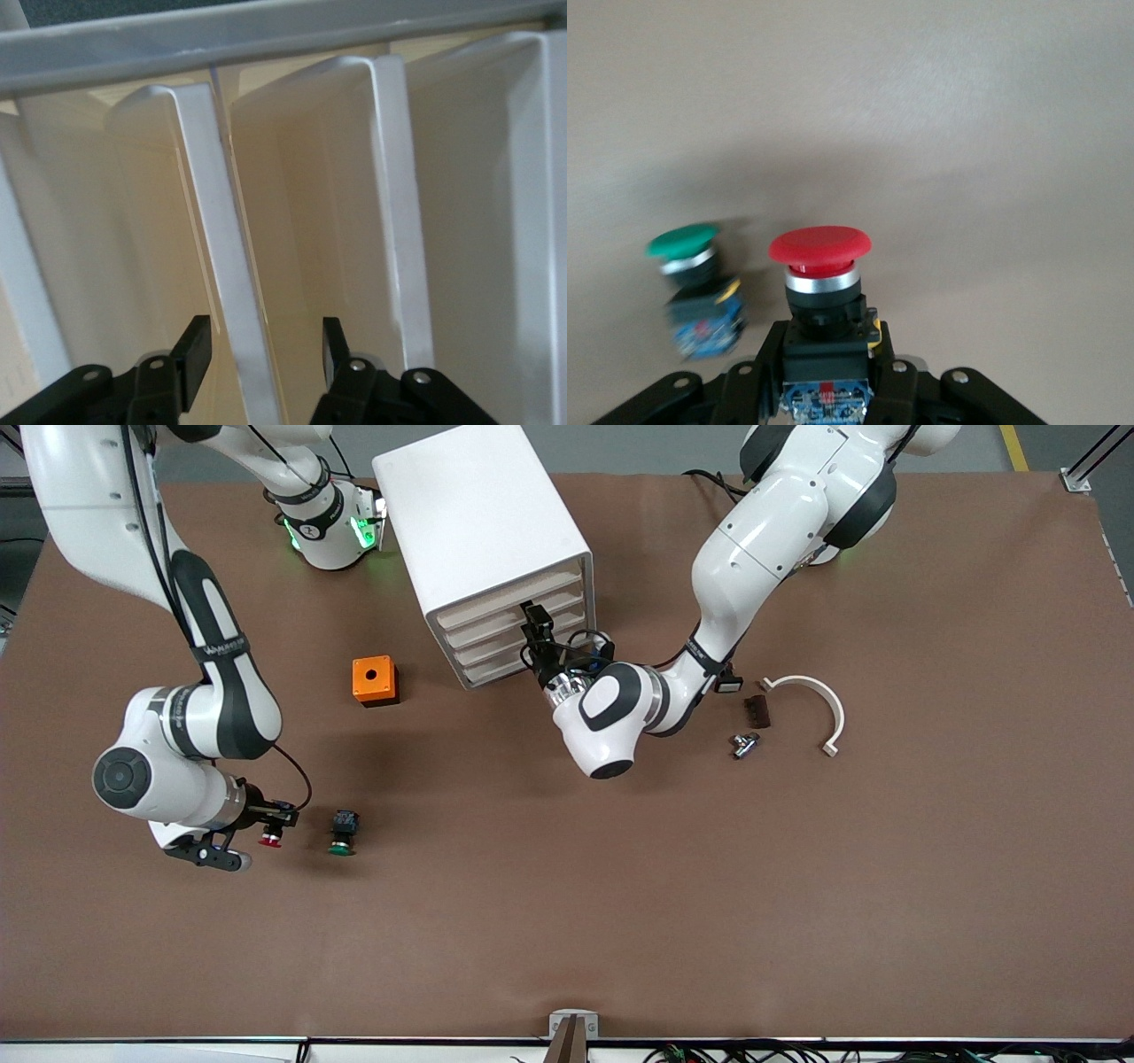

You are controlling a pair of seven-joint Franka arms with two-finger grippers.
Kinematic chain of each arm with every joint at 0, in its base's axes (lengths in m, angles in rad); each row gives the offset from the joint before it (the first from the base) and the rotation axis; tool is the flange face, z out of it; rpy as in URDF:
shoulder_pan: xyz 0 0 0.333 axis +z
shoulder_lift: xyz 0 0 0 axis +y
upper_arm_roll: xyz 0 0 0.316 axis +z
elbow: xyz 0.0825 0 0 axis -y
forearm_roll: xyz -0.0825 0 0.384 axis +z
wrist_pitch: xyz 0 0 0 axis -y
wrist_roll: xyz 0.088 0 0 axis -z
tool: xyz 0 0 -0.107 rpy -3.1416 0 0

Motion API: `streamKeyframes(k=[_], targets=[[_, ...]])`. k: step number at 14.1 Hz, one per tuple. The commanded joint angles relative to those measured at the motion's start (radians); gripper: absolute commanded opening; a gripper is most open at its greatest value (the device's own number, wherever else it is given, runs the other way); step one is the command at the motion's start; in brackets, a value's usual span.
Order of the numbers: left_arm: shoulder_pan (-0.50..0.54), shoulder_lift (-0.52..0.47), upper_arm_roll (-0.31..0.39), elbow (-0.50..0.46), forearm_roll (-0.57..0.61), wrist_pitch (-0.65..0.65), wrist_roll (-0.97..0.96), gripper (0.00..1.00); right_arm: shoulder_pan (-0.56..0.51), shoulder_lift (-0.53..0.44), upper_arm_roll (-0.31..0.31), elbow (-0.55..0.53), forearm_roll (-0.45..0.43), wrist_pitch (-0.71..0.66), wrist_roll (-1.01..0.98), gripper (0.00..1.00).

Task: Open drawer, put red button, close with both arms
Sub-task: 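Pull the drawer open with the left gripper while the right gripper lifts the button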

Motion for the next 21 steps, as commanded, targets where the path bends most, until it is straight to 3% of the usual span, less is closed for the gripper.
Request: streamKeyframes(k=[1,7,10,21], targets=[[-0.019,0.018,-0.004,0.010,-0.020,-0.009,-0.008,0.50,0.064,-0.119,0.000,-0.031,0.039,-0.108,0.139,0.00],[-0.037,0.021,-0.002,0.008,-0.019,-0.017,-0.008,0.20,0.202,-0.277,-0.001,-0.042,0.040,-0.259,0.445,0.00],[-0.037,0.024,-0.002,0.008,-0.017,-0.029,-0.018,0.11,0.250,-0.353,-0.001,-0.042,0.040,-0.348,0.563,0.00],[0.043,0.044,-0.001,0.004,-0.052,-0.046,-0.111,0.09,0.454,-0.377,-0.001,-0.042,0.048,-0.332,0.971,0.00]])
